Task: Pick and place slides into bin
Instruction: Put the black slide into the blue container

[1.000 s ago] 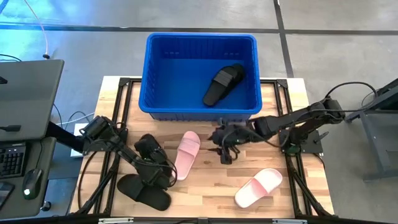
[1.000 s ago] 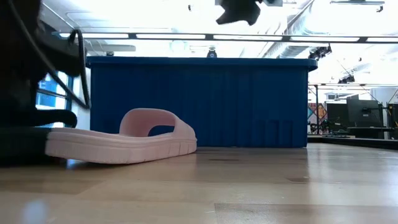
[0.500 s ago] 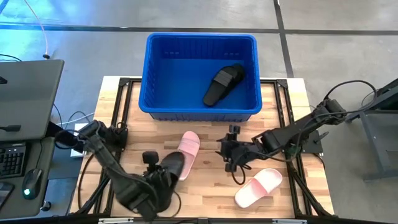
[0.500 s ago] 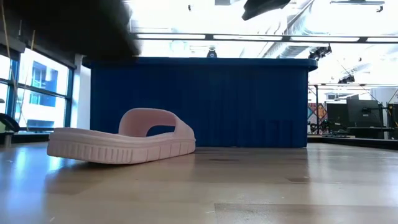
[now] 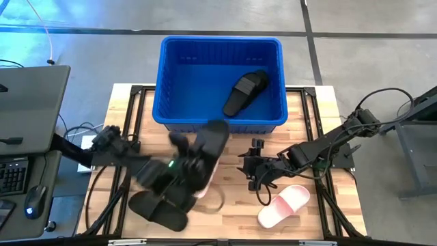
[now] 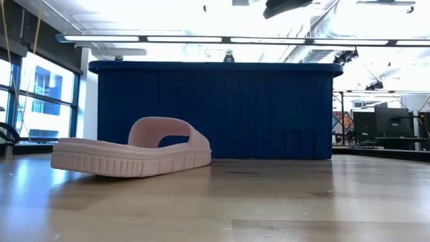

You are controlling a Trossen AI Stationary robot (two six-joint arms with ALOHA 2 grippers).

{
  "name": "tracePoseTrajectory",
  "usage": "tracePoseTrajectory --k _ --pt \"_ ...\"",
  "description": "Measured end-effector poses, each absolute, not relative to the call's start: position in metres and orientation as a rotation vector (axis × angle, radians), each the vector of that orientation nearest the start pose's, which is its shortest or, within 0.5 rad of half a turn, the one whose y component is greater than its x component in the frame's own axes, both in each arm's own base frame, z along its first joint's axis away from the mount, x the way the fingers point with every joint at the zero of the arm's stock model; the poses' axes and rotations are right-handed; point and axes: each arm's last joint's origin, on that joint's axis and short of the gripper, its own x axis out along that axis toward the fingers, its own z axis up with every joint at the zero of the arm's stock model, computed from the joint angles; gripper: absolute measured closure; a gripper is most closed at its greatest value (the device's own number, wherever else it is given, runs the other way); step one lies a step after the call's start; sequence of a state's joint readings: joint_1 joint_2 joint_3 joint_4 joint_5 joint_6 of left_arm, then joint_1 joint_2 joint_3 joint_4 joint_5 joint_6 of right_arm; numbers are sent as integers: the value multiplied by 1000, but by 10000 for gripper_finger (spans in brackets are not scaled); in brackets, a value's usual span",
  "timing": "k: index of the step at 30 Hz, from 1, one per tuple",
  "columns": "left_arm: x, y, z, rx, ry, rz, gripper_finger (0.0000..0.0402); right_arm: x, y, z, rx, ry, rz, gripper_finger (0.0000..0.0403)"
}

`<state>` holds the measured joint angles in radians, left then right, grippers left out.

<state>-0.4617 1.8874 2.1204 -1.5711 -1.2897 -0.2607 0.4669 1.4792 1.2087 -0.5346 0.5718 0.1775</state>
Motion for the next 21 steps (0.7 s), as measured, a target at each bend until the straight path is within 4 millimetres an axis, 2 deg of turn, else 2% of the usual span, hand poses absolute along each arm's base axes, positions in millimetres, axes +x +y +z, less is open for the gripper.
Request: tracePoseTrajectory --k 5,9,15,19,21 --pt "344 -39 393 799 961 963 396 285 127 292 -227 685 -157 206" --pt "347 24 374 804 1128 1099 398 285 126 292 -229 693 -158 206" --pt "334 102 348 789 1365 1229 395 283 125 290 -242 722 -162 206" --pt "326 141 335 815 1453 1317 398 281 124 288 -196 743 -189 206" --pt "321 158 333 769 1485 1331 398 280 124 287 -187 753 -198 206"
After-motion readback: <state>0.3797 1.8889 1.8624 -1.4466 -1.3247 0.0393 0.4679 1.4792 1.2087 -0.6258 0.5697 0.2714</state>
